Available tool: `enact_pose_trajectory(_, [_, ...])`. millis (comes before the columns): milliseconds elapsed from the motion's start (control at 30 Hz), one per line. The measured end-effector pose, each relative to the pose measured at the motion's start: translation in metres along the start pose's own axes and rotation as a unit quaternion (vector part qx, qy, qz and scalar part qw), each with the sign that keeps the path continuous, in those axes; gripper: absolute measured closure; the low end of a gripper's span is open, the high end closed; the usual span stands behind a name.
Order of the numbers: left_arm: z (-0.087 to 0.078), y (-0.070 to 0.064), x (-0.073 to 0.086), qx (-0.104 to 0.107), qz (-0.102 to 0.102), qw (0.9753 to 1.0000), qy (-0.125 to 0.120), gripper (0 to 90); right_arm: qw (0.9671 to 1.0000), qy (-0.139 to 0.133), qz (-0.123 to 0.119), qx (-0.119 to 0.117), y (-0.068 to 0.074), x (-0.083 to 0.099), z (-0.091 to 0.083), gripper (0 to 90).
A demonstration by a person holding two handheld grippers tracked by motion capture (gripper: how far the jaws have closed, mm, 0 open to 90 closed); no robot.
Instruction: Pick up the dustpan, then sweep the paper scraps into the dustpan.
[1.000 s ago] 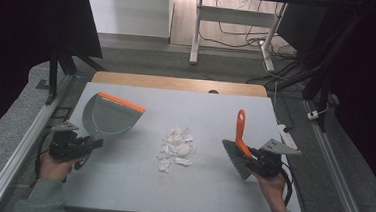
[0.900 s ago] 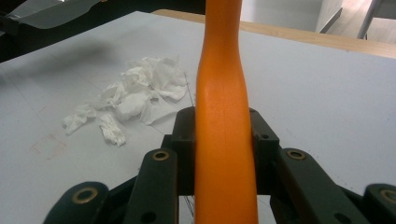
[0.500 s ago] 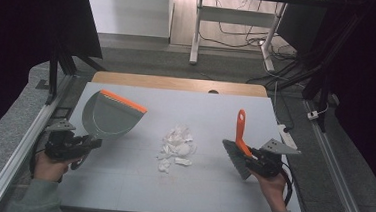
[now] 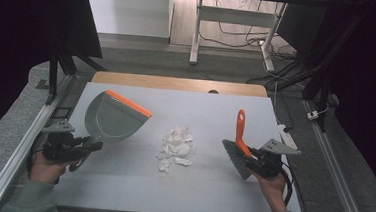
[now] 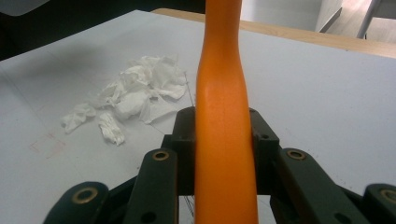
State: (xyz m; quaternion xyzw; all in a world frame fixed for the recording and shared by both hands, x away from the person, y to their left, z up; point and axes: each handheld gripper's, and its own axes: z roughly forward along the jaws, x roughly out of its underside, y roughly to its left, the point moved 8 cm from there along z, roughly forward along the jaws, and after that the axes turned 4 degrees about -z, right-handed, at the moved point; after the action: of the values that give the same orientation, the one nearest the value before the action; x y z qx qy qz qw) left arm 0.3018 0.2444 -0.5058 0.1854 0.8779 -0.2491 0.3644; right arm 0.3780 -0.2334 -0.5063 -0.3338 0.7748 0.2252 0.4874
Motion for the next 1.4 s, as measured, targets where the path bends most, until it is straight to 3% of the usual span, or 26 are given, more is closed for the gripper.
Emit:
enact_pose_trajectory(200, [0.000,-0.010,0.004,0.024,0.021,0.9993,0.019,61.8,1.0000,-0.002,0.000,0.001,0.000,-0.001,-0.001,70.1])
enact_pose_trajectory(333, [0.003,-0.019,0.009,0.043,0.039,0.9976,0.038,61.8,1.0000,-0.003,-0.001,0.000,0.000,-0.001,-0.001,70.2])
enact_pose_trajectory(933, [0.012,-0.036,0.021,0.067,0.080,0.9914,0.079,61.8,0.9998,-0.014,-0.006,-0.009,0.008,-0.010,0.005,70.2])
enact_pose_trajectory(1400, [0.015,-0.032,0.032,0.079,0.090,0.9875,0.103,61.8,0.9997,-0.020,-0.005,-0.013,0.009,-0.018,0.015,70.2])
